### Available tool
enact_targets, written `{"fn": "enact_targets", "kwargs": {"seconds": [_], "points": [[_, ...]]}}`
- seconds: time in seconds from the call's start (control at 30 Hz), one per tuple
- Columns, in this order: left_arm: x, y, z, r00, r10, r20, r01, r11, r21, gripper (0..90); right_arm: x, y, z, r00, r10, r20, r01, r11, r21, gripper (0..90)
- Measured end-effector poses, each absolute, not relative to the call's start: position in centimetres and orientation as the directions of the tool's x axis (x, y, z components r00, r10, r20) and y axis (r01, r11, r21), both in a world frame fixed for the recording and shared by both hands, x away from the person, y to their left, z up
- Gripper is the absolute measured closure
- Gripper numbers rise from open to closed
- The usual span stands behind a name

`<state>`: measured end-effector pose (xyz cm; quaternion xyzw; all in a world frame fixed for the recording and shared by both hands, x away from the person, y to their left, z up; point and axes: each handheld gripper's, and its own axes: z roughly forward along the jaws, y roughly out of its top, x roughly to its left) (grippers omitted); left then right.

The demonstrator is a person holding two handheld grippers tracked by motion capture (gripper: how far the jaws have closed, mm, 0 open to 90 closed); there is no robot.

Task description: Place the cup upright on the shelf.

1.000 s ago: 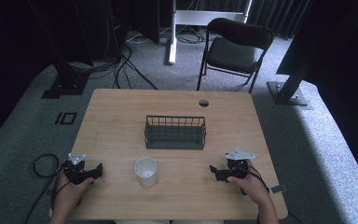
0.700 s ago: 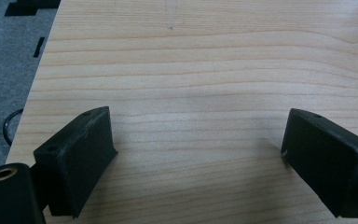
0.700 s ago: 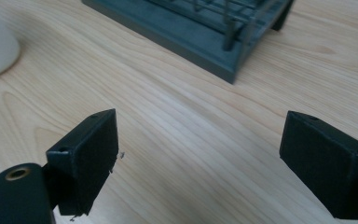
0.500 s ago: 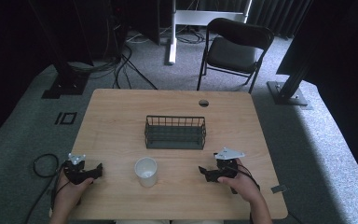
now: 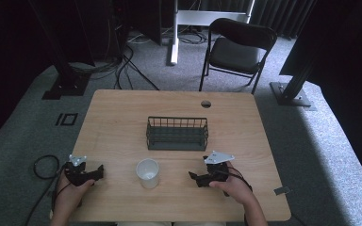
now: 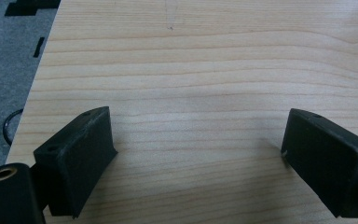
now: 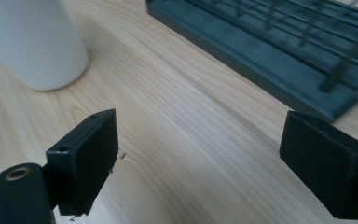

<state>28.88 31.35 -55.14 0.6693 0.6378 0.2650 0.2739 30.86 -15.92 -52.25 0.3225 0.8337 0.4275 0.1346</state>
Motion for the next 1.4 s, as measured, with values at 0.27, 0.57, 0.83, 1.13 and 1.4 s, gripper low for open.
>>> {"fn": "enact_targets", "kwargs": {"seconds": [0.27,0.57,0.83,1.13,1.4], "points": [[28.9,31.4,-55.1,0.046,0.999,0.006,0.709,-0.037,0.705,9.6,30.5,-13.6,-52.3,-0.798,0.599,0.057,0.394,0.449,0.802,11.3],[28.9,31.4,-55.1,0.046,0.999,0.006,0.709,-0.037,0.705,9.6,30.1,-11.4,-52.4,-0.833,0.552,0.040,0.348,0.466,0.813,11.3],[28.9,31.4,-55.1,0.046,0.999,0.005,0.709,-0.036,0.705,9.6,29.6,-9.7,-52.6,-0.863,0.502,0.052,0.331,0.486,0.809,11.3],[28.9,31.4,-55.1,0.046,0.999,0.005,0.709,-0.037,0.705,9.6,29.1,-7.6,-52.5,-0.887,0.457,0.069,0.312,0.483,0.818,11.3],[28.9,31.4,-55.1,0.046,0.999,0.006,0.709,-0.037,0.705,9.6,28.9,-5.9,-52.1,-0.902,0.424,0.075,0.288,0.465,0.837,11.3]]}}
